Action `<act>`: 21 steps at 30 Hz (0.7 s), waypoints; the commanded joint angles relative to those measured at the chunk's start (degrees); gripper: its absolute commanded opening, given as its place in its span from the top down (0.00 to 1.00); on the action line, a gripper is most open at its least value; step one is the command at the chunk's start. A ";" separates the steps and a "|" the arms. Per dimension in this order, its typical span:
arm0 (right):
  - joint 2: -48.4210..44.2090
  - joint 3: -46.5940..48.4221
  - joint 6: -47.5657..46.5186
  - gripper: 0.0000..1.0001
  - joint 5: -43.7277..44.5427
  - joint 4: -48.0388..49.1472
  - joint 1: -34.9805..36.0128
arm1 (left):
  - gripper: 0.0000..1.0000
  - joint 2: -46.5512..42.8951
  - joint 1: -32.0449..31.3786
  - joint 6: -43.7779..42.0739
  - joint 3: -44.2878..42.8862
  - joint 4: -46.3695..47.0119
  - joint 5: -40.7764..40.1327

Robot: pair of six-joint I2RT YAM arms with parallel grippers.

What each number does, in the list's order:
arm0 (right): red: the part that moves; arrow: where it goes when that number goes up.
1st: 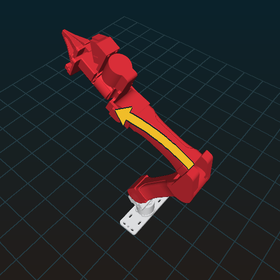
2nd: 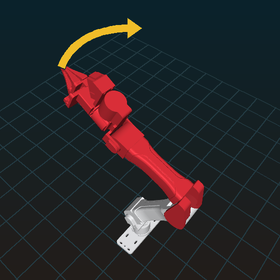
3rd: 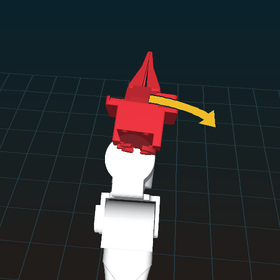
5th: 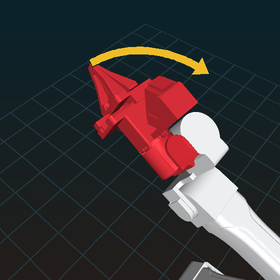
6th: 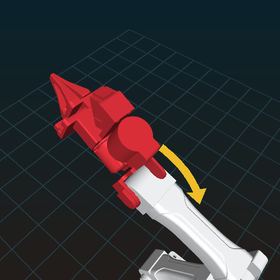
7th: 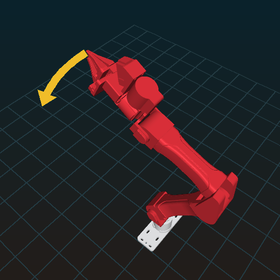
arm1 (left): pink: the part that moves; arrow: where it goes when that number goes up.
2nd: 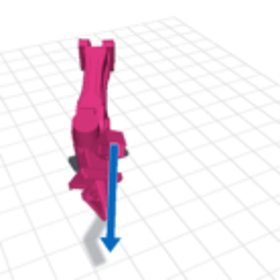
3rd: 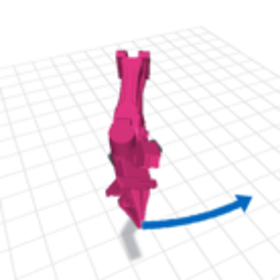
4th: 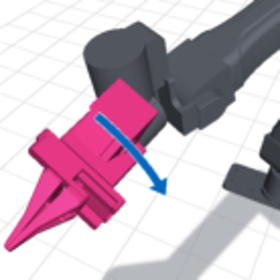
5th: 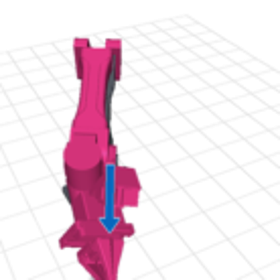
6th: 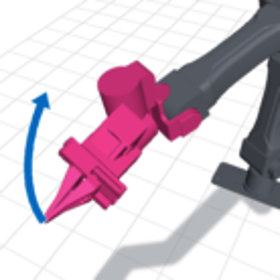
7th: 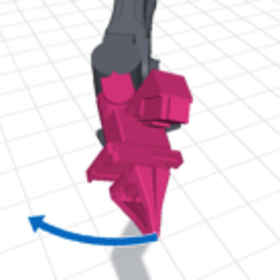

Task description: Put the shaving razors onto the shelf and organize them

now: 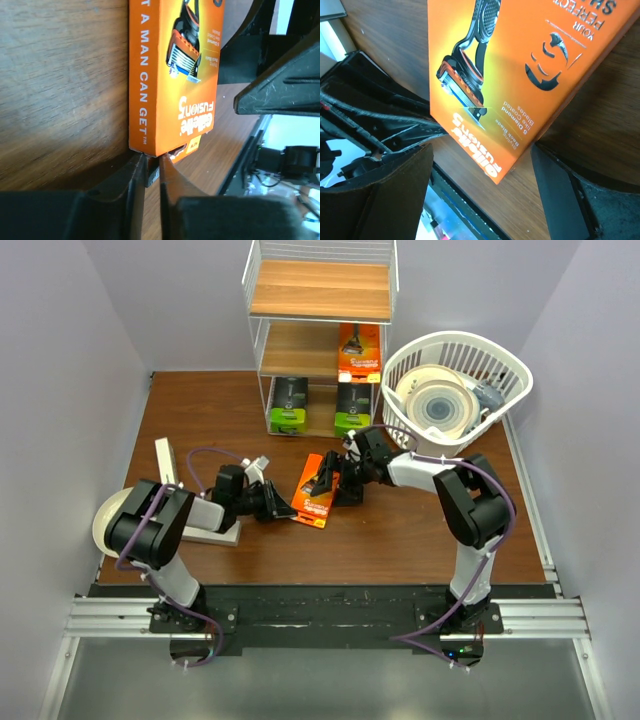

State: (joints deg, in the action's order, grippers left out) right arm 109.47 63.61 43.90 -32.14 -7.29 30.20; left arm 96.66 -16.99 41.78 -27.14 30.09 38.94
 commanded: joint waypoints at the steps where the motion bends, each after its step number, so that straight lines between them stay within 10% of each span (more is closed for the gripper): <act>1: -1.71 -1.30 0.22 0.14 3.04 -1.23 0.48 | 0.93 1.69 -0.41 3.73 -0.81 1.90 1.49; 21: -4.44 -4.55 6.72 0.30 -8.89 12.54 -4.00 | 1.00 -2.18 -0.94 15.97 -0.11 17.11 11.95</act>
State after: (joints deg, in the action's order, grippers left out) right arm 105.60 58.59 47.22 -35.29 -3.31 27.64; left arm 96.71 -17.41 56.86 -27.40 43.35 48.64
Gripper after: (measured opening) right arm 0.736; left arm 0.028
